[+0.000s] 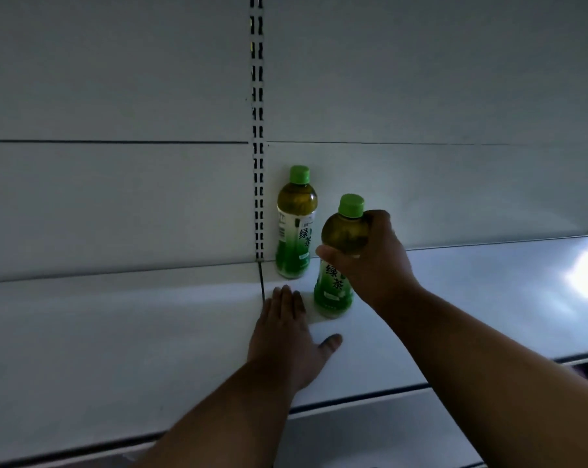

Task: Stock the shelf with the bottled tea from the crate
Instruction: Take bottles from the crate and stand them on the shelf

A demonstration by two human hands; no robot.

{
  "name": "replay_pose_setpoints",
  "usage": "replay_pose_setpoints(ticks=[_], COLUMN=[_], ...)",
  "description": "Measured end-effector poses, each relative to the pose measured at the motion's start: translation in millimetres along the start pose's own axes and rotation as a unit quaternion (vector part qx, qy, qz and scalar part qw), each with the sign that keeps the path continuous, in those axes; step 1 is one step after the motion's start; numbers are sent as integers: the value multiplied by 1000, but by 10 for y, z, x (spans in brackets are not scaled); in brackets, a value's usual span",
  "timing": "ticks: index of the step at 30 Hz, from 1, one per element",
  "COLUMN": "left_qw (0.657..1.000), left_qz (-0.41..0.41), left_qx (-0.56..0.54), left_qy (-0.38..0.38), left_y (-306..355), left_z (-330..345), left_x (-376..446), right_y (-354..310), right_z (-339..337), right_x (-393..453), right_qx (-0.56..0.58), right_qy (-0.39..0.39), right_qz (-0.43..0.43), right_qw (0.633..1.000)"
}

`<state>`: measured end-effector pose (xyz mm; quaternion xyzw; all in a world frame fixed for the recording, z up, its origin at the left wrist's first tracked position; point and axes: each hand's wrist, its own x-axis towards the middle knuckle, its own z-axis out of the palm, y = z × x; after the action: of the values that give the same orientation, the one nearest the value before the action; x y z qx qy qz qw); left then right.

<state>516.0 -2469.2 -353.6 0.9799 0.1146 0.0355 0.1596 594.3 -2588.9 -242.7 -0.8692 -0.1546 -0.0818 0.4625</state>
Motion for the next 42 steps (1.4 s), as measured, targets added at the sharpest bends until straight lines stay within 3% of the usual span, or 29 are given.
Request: replay_pose_setpoints(ticks=[6,11,26,31,34,37,42], left_qw=[999,998,999,998,996,985,948], left_qz=[22,17,12,39,81,171,316], left_qx=[29,52,43,29,5,6,23], left_qy=[15,11,1,-51,-29,-4,-39], left_y=[-16,-24,-51,-114,-128,109,805], left_z=[94,119,202,31,-203,-459,-607], left_x=[-16,3,51,48,-87,-376,-1214], right_y=[283,313,359,382,343,259,105], right_z=[183,328,435,83,-282,-714,-1429], right_x=[-176,49,614,10,-457,-1052,-2320], right_qx=[-33,-72,-99,-159,-178,-239,-361], right_qy=[19,39,-6,-3,-67,-87,-73], right_qz=[48,25,56,39,68,98,177], right_qw=[998,996,993,987,979,962,913])
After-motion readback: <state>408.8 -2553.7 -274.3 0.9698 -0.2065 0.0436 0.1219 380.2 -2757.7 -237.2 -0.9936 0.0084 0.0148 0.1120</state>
